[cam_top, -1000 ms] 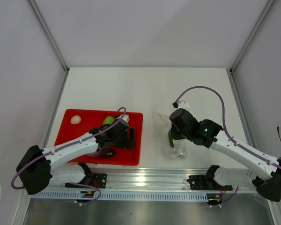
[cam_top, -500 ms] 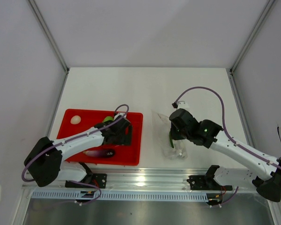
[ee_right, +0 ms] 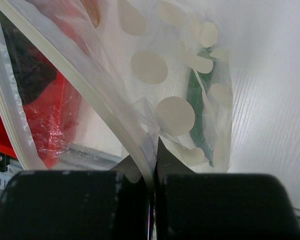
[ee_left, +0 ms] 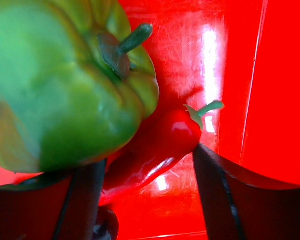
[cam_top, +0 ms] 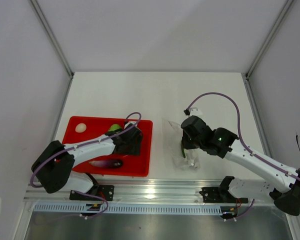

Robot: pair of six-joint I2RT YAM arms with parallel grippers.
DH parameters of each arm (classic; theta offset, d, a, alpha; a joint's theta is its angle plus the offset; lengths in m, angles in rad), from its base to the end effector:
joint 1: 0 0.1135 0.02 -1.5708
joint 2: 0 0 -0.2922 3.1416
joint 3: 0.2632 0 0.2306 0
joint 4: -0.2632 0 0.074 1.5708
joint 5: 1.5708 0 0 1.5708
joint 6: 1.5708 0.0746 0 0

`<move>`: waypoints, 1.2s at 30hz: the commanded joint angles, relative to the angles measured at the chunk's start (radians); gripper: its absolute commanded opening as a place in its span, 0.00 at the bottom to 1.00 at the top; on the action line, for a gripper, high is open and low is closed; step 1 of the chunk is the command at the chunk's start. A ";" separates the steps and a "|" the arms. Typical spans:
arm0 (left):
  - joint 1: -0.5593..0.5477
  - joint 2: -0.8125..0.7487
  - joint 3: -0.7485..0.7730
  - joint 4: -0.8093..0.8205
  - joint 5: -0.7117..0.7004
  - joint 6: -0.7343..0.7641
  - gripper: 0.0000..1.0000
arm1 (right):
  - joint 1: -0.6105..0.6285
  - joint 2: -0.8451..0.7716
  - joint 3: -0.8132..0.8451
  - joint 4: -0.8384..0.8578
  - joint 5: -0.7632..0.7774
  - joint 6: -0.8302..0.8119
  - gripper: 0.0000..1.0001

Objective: Place the food in the zip-top bag and seal the zipper
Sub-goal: Pick up the fake vegetable from the bin, then place the fake vegetable in the zipper food storage bag.

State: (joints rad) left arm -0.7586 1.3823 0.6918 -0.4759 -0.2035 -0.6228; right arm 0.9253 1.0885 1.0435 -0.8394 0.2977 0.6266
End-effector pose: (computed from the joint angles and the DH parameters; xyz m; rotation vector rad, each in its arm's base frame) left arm 0.1795 -0.1493 0.1698 0.1268 2.6967 -0.1401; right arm 0.1388 0.1480 0.3099 -0.2327 2.4217 0.3480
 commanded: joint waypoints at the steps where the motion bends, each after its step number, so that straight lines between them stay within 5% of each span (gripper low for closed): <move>1: 0.004 0.015 -0.021 0.049 0.010 -0.015 0.69 | -0.003 -0.015 0.001 0.014 0.004 -0.015 0.00; 5: 0.005 0.020 -0.015 0.053 -0.013 -0.015 0.36 | -0.003 -0.019 -0.002 0.011 0.004 -0.010 0.00; 8: 0.008 0.014 0.021 -0.001 -0.037 -0.025 0.24 | -0.005 -0.018 0.001 0.008 0.003 -0.007 0.00; 19: 0.013 -0.331 0.294 -0.248 -0.182 0.029 0.23 | -0.003 0.014 0.021 0.016 0.003 -0.008 0.00; 28: 0.016 -0.532 0.379 -0.103 0.148 -0.044 0.03 | -0.003 0.039 0.024 0.046 0.001 0.002 0.00; 36: 0.022 -0.540 0.296 0.219 0.533 -0.276 0.01 | -0.003 0.063 0.036 0.059 0.008 0.002 0.00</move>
State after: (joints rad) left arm -0.7452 0.8200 1.0088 -0.4225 0.1249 -0.7609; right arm 0.9253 1.1461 1.0443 -0.8078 0.2974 0.6273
